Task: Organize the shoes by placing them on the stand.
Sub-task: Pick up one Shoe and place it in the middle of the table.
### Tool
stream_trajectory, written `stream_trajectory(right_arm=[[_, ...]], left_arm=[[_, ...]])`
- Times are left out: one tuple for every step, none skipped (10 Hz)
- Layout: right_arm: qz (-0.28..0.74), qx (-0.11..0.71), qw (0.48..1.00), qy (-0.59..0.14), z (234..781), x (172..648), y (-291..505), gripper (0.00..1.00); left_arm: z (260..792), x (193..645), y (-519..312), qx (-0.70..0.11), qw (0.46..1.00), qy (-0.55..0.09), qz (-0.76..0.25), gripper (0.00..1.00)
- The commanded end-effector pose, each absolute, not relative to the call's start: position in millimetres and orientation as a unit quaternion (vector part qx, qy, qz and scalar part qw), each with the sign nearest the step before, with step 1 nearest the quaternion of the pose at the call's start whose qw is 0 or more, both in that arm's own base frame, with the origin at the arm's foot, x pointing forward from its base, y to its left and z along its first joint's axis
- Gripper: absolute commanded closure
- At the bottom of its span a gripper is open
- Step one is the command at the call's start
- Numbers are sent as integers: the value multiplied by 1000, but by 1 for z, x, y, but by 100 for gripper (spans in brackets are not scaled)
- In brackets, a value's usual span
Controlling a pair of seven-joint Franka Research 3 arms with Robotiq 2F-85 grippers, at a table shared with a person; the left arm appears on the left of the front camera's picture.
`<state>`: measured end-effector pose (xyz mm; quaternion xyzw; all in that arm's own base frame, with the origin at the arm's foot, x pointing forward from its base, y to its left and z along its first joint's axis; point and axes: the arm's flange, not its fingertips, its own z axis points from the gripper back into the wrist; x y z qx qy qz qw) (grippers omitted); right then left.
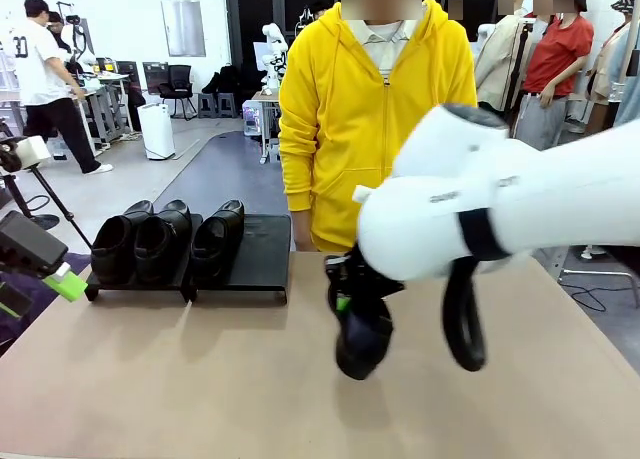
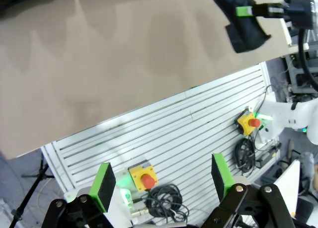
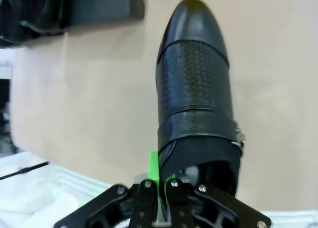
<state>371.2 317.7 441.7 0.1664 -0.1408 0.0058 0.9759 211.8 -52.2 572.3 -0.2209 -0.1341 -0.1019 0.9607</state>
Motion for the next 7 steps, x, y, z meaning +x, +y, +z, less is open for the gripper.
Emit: stream_trajectory(right_arm=[[16, 153, 978, -144, 425, 390, 348, 100], [14, 148, 978, -143, 412, 392, 357, 100], [5, 146, 981, -126, 395, 394, 362, 100], [-9, 136, 982, -130, 384, 394, 360, 100], [-9, 135, 982, -132, 377, 392, 360, 100], [-11, 132, 983, -126, 370, 391, 359, 100], [-9, 135, 983, -127, 367, 390, 358, 100]], left_arm=[[573, 214, -51, -227, 958, -138, -103, 0], [573, 214, -51, -227, 958, -138, -103, 0], [573, 214, -51, -227, 958, -138, -103, 0], [573, 214, -51, -227, 958, -138, -103, 0], [573, 214, -51, -227, 958, -138, -103, 0], [573, 214, -51, -227, 958, -138, -103, 0], [573, 214, -51, -227, 958, -138, -103, 0]])
